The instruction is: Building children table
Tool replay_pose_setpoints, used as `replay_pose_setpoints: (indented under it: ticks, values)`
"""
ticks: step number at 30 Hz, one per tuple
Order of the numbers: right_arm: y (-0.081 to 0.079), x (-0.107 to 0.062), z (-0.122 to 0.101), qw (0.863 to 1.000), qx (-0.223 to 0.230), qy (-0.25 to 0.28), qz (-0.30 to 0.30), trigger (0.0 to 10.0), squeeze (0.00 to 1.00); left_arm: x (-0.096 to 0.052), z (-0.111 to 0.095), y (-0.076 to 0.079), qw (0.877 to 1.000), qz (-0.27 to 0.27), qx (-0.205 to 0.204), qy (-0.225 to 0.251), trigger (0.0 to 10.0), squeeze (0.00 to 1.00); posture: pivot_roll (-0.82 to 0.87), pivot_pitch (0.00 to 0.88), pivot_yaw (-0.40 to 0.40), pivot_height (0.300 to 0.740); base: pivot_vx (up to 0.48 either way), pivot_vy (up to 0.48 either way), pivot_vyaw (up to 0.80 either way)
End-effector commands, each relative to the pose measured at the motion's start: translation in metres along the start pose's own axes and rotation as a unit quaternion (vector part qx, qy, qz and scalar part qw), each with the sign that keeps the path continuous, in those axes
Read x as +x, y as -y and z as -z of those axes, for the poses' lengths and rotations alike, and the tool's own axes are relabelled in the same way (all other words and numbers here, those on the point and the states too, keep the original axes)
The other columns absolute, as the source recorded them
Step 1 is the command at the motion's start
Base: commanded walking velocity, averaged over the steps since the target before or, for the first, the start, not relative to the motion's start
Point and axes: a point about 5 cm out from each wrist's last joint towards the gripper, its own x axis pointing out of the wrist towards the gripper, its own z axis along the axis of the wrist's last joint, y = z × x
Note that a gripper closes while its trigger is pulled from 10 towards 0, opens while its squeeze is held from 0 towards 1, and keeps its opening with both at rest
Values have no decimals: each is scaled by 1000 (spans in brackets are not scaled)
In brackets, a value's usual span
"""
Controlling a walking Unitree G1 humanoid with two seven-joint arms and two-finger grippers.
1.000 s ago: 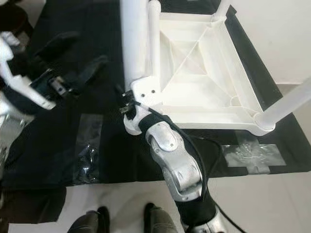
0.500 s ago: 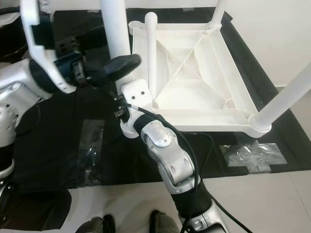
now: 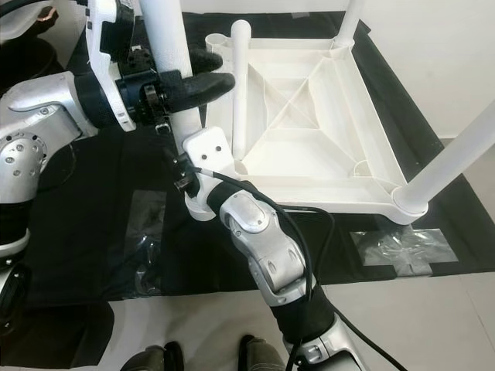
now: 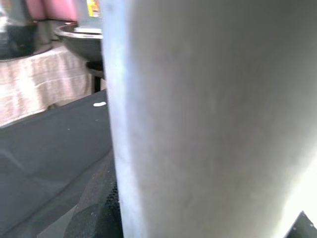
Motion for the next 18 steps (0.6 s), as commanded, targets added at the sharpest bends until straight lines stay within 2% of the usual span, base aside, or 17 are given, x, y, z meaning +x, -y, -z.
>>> replay_pose_setpoints:
  ticks: [1, 2, 3, 4, 5, 6, 7, 8, 9, 10, 12, 13, 14, 15, 16, 17, 18]
  values:
    - [-7, 1, 8, 999, -17, -27, -34, 10000, 0, -1, -1, 2, 1000, 7, 14, -20, 0, 0, 60, 170, -21, 740, 0, 0, 0]
    - [-3, 1, 7, 999, -18, -21, -44, 10000, 0, -2, -1, 2, 1000, 7, 15, -22, 0, 0, 59, 170, -23, 740, 0, 0, 0]
    - [3, -1, 3, 998, -15, -9, -61, 10000, 408, -2, 0, 2, 1000, 6, 13, -23, 0, 0, 61, 170, -27, 740, 0, 0, 0]
    - [3, -1, 3, 998, -15, -9, -61, 10000, 408, -2, 0, 2, 1000, 6, 13, -23, 0, 0, 61, 170, -27, 740, 0, 0, 0]
    - [7, -2, 0, 995, 0, 1, -95, 10000, 1000, -3, 0, 3, 1000, 6, 12, -24, 0, 0, 62, 171, -28, 740, 0, 0, 0]
    - [7, -2, 0, 995, 0, 1, -95, 10000, 1000, -3, 0, 3, 1000, 6, 12, -24, 0, 0, 62, 171, -28, 740, 0, 0, 0]
    - [20, -8, -12, 979, 25, 40, -200, 10000, 1000, -3, 0, 5, 1000, 7, 8, -22, 0, 0, 65, 172, -31, 740, 0, 0, 0]
    - [20, -8, -12, 979, 25, 40, -200, 10000, 1000, -3, 0, 5, 1000, 7, 8, -22, 0, 0, 65, 172, -31, 740, 0, 0, 0]
    - [28, -10, -17, 969, 21, 53, -242, 10000, 1000, -3, 0, 7, 1000, 8, 7, -22, 0, 0, 67, 173, -31, 740, 0, 0, 0]
    - [28, -10, -17, 969, 21, 53, -242, 10000, 1000, -3, 0, 7, 1000, 8, 7, -22, 0, 0, 67, 173, -31, 740, 0, 0, 0]
    - [46, -8, -26, 951, -9, 67, -302, 10000, 1000, -4, -2, 9, 1000, 10, 5, -19, 0, 0, 69, 175, -32, 740, 0, 0, 0]
    - [46, -8, -26, 951, -9, 67, -302, 10000, 1000, -4, -2, 9, 1000, 10, 5, -19, 0, 0, 69, 175, -32, 740, 0, 0, 0]
    - [56, -3, -31, 946, -29, 70, -316, 10000, 212, -4, -5, 10, 1000, 12, 5, -17, 0, 0, 80, 179, -33, 740, 0, 0, 0]
    - [56, -3, -31, 946, -29, 70, -316, 10000, 212, -4, -5, 10, 1000, 12, 5, -17, 0, 0, 80, 179, -33, 740, 0, 0, 0]
    - [64, 4, -37, 939, -32, 74, -334, 10000, 0, -5, -7, 12, 1000, 12, 5, -15, 0, 0, 83, 181, -34, 740, 0, 0, 0]
    - [64, 4, -37, 939, -32, 74, -334, 10000, 0, -5, -7, 12, 1000, 12, 5, -15, 0, 0, 83, 181, -34, 740, 0, 0, 0]
    - [69, 11, -44, 935, -37, 80, -343, 10000, 0, -6, -10, 14, 1000, 13, 5, -11, 0, 0, 96, 187, -38, 740, 0, 0, 0]
